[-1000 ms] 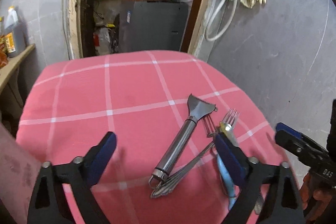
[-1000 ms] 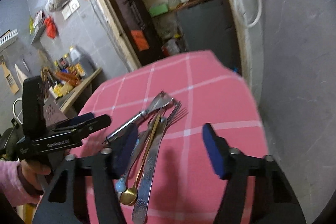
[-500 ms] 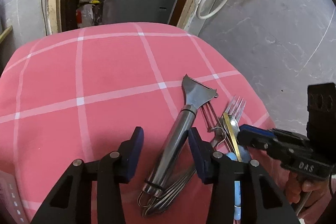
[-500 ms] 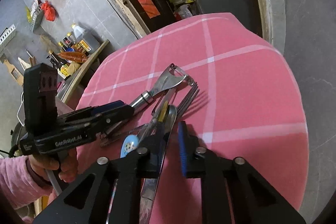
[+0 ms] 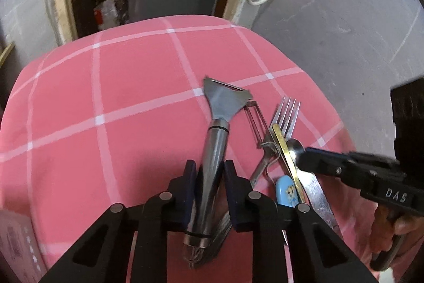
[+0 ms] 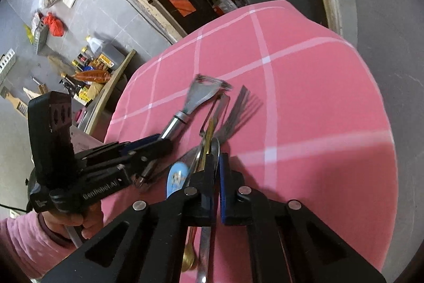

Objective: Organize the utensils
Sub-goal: 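Grasp the steel wide-blade peeler with the left tool while the right tool grasps a steel knife, then lift the peeler and knife and carry both toward the white caddy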

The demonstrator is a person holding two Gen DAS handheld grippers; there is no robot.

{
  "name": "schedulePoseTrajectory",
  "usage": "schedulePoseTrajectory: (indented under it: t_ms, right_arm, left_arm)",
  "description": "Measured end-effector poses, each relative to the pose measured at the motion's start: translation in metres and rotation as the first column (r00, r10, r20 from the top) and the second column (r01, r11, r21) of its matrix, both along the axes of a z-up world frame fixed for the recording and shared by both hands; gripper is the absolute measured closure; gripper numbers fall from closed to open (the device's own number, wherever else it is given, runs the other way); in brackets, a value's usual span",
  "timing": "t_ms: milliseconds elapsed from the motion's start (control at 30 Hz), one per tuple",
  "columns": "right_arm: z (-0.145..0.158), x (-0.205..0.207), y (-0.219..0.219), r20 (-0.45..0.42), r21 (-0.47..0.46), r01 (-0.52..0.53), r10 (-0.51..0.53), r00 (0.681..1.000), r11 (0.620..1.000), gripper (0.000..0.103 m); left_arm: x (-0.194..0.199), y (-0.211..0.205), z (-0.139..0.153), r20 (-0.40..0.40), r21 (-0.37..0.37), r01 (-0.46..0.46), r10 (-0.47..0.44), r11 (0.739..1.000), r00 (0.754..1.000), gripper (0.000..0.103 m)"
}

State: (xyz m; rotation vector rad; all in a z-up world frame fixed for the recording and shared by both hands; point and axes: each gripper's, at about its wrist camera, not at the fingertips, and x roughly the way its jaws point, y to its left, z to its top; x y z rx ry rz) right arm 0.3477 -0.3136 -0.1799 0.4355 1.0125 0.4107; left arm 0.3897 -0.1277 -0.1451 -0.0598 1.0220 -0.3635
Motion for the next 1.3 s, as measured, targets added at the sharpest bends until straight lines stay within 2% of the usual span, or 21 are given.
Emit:
schedulePoseTrajectory:
  t_ms: [67,167,367,533,667,833,933,1000,1033,1067,1133,1233,1300]
  right_arm:
    - [0.001,-0.010,-0.004,-0.004,0.011,0.025,-0.025,1.000,1.000,0.100]
    - [0.002,-0.023,-0.012,-0.009,0.025,0.053,-0.053,0.999,0.998,0.100]
    - [0.000,-0.032,-0.014,-0.033,0.011,0.046,-0.046,0.998,0.999,0.101]
    - [0.000,-0.020,-0.014,-0.061,-0.004,-0.010,0.010,0.998,1.000,0.100]
    - [0.001,-0.013,-0.011,-0.070,-0.027,-0.071,0.068,0.995,0.997,0.099]
    - [0.003,-0.006,-0.009,-0.085,-0.034,-0.124,0.120,0.989,0.992,0.098]
    - [0.003,-0.001,-0.003,-0.088,-0.038,-0.154,0.150,0.985,0.987,0.092]
    - [0.005,0.001,0.003,-0.086,-0.040,-0.177,0.173,0.981,0.983,0.083]
    - [0.006,0.000,0.005,-0.082,-0.041,-0.187,0.183,0.980,0.982,0.077]
    - [0.008,-0.001,0.008,-0.076,-0.054,-0.193,0.189,0.979,0.980,0.077]
    - [0.010,-0.004,0.013,-0.063,-0.106,-0.206,0.200,0.978,0.973,0.078]
    - [0.013,-0.008,0.016,-0.053,-0.193,-0.203,0.196,0.979,0.960,0.096]
    - [0.013,-0.008,0.012,-0.060,-0.167,-0.189,0.182,0.982,0.968,0.096]
  left_arm:
    - [-0.010,0.007,0.004,-0.020,-0.042,-0.038,0.037,0.998,0.999,0.085]
    - [-0.027,0.015,0.006,-0.052,-0.066,-0.068,0.065,0.995,0.997,0.085]
    - [-0.049,0.020,0.000,-0.156,-0.098,-0.070,0.054,0.993,0.986,0.085]
    - [-0.031,0.020,0.000,-0.226,-0.091,-0.051,0.029,0.995,0.974,0.083]
    - [-0.018,0.015,-0.003,-0.254,-0.083,-0.043,0.021,0.996,0.967,0.070]
    - [-0.001,0.016,-0.007,-0.272,-0.097,-0.041,0.013,0.994,0.962,0.069]
    - [0.005,0.016,-0.009,-0.285,-0.119,-0.060,0.024,0.991,0.958,0.070]
    - [0.007,0.014,-0.010,-0.281,-0.088,-0.066,0.039,0.994,0.959,0.085]
    - [0.008,0.013,-0.011,-0.276,-0.080,-0.061,0.037,0.995,0.960,0.085]
    - [0.006,0.015,-0.010,-0.275,-0.081,-0.061,0.036,0.995,0.961,0.085]
    - [0.006,0.015,-0.010,-0.271,-0.085,-0.066,0.041,0.994,0.962,0.085]
    - [0.001,0.015,-0.010,-0.258,-0.083,-0.069,0.046,0.994,0.965,0.085]
    - [-0.003,0.017,-0.010,-0.258,-0.097,-0.079,0.051,0.992,0.965,0.085]
